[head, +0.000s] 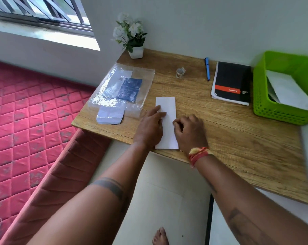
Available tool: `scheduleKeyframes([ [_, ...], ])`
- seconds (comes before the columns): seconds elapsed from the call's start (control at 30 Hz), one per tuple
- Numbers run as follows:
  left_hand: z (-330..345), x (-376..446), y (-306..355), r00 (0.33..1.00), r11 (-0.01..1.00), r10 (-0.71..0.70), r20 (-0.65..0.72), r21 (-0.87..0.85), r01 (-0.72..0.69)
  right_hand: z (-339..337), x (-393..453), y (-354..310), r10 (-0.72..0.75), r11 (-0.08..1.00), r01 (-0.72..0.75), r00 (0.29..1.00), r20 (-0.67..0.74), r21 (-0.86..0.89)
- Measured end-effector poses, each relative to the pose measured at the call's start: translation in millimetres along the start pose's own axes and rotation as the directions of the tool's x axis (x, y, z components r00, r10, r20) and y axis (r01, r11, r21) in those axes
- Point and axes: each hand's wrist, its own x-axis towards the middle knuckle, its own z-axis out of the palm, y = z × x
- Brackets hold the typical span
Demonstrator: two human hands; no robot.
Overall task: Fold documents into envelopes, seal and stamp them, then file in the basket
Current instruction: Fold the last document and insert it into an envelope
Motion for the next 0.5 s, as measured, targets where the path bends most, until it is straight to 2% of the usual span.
scheduleKeyframes([
  [0.13,7.9,1.3,0.0,0.988,0.982,0.126,0.092,0.132,-0.137,-19.1,34.0,10.7,0.058,0.997,-0.063,0.991,0.119,0.033],
  [0.33,8.0,-1.0,1.5,0.978,0.966,0.158,0.139,0.183,-0.182,-28.3,42.1,11.6,0.047,0.996,-0.062,0.975,0.215,0.06],
  [0.5,8.0,-0.2,0.4,0.978,0.969,0.154,0.144,0.172,-0.177,-23.4,66.2,3.2,0.153,0.988,-0.146,0.963,0.223,-0.047],
])
